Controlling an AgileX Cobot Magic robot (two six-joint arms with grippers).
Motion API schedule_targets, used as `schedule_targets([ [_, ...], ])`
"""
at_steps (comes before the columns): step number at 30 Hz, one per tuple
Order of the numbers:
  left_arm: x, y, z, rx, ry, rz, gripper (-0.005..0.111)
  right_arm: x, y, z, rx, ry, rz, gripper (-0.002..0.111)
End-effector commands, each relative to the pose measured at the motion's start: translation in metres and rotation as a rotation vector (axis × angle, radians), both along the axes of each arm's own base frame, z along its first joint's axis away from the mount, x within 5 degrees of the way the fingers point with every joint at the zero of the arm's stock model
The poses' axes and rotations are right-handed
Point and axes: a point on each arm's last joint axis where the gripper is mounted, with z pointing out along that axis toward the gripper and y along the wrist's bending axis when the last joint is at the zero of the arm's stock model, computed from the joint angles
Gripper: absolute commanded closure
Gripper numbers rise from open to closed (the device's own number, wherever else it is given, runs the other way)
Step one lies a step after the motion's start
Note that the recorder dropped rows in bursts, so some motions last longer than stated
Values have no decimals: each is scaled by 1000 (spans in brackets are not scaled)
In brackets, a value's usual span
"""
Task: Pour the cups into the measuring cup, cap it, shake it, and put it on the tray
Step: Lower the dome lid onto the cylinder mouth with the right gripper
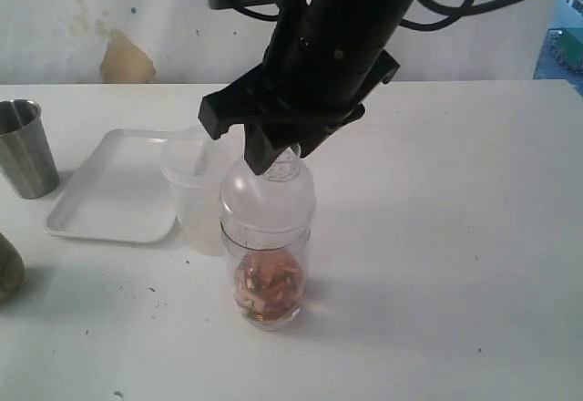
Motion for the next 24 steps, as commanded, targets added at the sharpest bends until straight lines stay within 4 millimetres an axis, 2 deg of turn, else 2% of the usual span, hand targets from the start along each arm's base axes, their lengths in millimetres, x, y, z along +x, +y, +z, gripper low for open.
schedule_targets([
  [1,0,-1,-1,-7,-11,-8,106,3,2,1,-1,-8,7,108],
  [10,0,-1,-1,-7,-11,-8,106,12,11,-21,-39,39,7,108],
  [20,0,-1,-1,-7,-11,-8,106,12,13,-25,-43,48,15,108],
  [24,0,-1,-1,-7,-11,-8,106,8,25,-36,-112,21,64,108],
])
